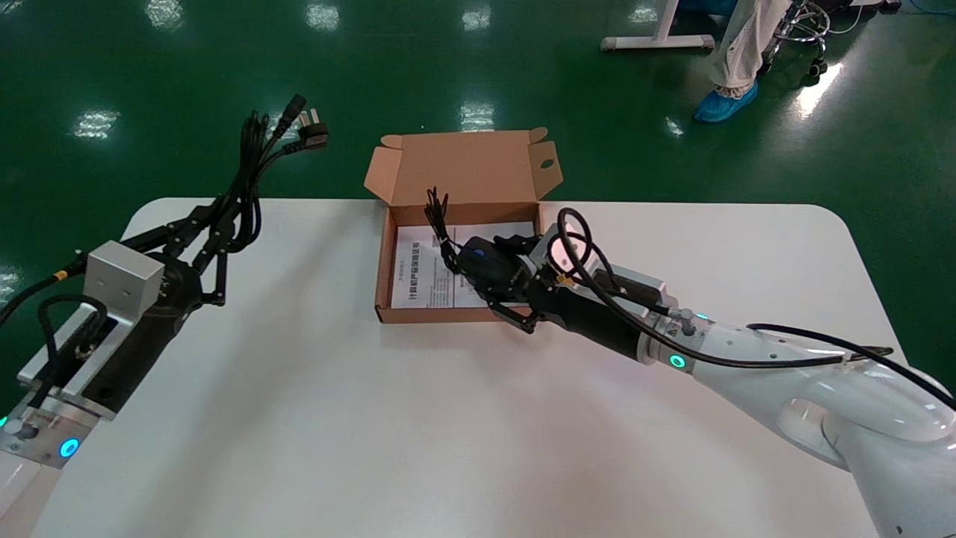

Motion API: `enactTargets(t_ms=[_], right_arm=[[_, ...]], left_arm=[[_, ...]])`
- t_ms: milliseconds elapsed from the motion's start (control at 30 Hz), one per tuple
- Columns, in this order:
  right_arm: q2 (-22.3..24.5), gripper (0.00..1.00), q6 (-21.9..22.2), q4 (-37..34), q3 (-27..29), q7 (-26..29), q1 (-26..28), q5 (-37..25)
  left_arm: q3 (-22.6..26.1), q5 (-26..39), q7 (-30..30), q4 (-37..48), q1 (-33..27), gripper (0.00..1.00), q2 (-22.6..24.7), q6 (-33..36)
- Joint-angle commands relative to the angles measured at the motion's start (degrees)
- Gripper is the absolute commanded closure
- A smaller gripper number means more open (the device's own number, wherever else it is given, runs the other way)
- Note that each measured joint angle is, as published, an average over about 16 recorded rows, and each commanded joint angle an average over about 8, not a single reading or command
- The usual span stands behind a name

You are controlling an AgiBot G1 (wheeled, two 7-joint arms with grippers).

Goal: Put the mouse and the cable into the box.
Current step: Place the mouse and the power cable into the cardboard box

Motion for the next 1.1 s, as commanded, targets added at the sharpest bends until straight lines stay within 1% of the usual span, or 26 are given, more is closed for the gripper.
enactTargets(t_ms=[33,333,367,600,633,900,1100], right_arm=[[-0.11,1.00,-0.21,-0.68,0.21,-0.78,-0.01,0.25],[-1.87,1.00,0.63,-5.52,1.86,-6.74,0.46,1.56],[-2.06,0.98,0.50,-6.08,2.03,-7.24,0.53,1.78],[-2.90,0.10,-1.08,-9.54,2.59,-9.24,1.48,2.77],[-2.96,0.00,-1.25,-9.92,2.64,-9.49,1.62,2.85],[-3.36,0.00,-2.29,-12.32,3.03,-11.22,2.46,3.40],[-3.22,0.00,-2.65,-13.47,3.44,-12.36,3.11,3.81]], left_arm=[[0.04,0.04,0.03,0.04,-0.12,1.00,-0.07,0.09],[0.45,0.45,0.24,0.41,-0.31,1.00,-0.21,0.48],[0.50,0.49,0.23,0.44,-0.33,1.00,-0.24,0.50],[0.98,0.86,0.17,0.53,-0.81,1.00,-0.31,0.53],[1.08,0.94,0.18,0.56,-0.93,1.00,-0.32,0.55],[2.18,1.89,0.66,1.79,-2.85,1.00,-0.66,1.58],[3.56,2.71,1.58,4.14,-5.70,1.00,-0.52,3.81]])
